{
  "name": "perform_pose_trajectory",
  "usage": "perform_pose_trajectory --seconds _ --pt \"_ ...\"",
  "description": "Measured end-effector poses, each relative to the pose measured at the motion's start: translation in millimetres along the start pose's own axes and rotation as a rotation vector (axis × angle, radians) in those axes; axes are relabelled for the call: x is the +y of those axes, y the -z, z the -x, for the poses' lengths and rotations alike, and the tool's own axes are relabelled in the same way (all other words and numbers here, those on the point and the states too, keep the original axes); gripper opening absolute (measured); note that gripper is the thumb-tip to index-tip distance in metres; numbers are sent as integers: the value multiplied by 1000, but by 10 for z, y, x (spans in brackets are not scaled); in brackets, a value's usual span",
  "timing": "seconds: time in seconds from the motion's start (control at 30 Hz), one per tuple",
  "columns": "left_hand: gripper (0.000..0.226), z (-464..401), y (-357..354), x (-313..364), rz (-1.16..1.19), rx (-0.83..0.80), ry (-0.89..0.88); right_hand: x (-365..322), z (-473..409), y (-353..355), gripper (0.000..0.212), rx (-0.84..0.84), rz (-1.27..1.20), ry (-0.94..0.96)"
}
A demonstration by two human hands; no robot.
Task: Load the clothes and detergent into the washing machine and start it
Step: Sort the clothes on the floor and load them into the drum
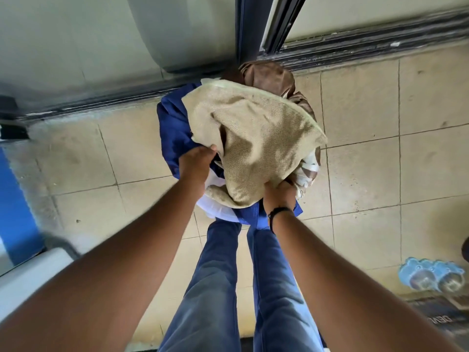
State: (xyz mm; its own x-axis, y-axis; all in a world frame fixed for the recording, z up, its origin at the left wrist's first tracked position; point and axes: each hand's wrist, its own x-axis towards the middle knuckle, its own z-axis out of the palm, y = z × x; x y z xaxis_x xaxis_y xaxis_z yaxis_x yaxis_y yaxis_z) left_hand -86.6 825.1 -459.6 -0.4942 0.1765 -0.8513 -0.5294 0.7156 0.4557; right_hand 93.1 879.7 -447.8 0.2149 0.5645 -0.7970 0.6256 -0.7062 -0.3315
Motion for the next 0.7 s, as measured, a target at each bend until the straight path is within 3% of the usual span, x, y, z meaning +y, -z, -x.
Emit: perform_pose_trajectory --seconds 0.1,0.17,0.27,0.33,0.43,0.57,0.7 --pt "22 95 -66 68 -63 136 -54 -190 10 104 25 34 28 61" --pt "23 249 -42 206 -63 258 -160 -391 100 247 24 94 7 205" --pt "23 551 130 420 143 382 -304 -688 330 559 25 146 -5 423" --pt "21 789 355 567 225 408 -358 -888 511 840 34 147 -28 470" --pt "25 1223 759 793 156 344 -382 -1209 860 1284 47 98 -59 451" --pt "40 2050 1303 958 -8 57 -363 -1595 1498 1827 30 11 -31 480" --pt "40 2982 1750 990 -254 149 -501 -1766 2113 2144 17 22 162 577"
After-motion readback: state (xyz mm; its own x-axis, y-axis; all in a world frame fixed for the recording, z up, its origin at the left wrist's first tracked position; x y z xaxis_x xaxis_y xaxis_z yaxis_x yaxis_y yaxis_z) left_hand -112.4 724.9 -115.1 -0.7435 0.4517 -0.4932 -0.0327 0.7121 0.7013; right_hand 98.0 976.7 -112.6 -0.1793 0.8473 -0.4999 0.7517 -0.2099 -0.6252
